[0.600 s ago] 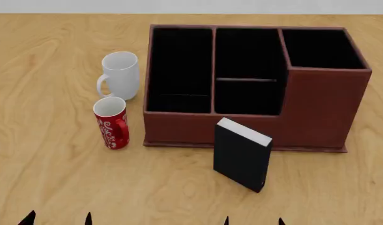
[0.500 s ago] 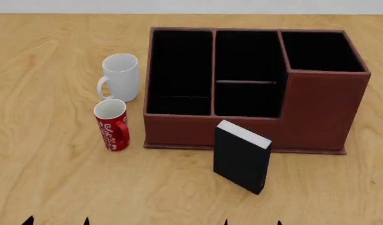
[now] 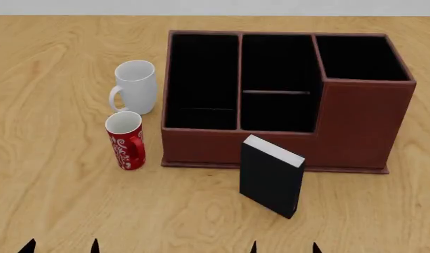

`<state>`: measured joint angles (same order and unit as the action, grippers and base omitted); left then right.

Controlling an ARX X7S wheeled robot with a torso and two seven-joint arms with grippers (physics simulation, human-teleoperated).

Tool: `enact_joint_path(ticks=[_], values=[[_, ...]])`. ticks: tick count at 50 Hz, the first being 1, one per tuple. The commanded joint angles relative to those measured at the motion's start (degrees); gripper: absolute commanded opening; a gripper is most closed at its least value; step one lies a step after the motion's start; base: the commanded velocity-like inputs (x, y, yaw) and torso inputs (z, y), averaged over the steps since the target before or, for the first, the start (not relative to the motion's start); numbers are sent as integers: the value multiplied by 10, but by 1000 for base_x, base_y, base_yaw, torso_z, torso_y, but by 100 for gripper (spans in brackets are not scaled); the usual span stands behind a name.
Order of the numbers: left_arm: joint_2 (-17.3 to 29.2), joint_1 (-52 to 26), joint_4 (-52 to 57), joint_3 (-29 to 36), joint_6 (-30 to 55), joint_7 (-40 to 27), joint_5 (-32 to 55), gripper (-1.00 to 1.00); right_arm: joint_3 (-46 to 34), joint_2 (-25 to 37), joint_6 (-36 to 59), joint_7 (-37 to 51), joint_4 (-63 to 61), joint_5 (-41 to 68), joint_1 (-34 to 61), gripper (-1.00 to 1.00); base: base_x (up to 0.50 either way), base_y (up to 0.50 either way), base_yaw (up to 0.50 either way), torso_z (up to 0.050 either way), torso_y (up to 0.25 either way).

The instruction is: Pick up the book and place it in the right compartment of the caddy.

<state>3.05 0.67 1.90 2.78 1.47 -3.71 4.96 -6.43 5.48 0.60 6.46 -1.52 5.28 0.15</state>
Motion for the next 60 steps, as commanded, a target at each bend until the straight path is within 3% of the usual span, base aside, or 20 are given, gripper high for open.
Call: enact_joint_path(ticks=[1,20,40,60], values=[[10,-2,39,5,24,-9,33,100,-7,15,19,17,-51,4,-5,100,0,0,0,0,0],[35,-76,263,23,157,-33,76,100,11,39,145,32,-224,57,47,100,0,0,0,0,0],[58,-182,396,3,306,-77,138,100,26,73,271,58,-348,94,130,100,0,0,0,0,0],[76,-214,456,-11,336,-109,144,100,28,89,329,72,-394,111,158,100,0,0,0,0,0]])
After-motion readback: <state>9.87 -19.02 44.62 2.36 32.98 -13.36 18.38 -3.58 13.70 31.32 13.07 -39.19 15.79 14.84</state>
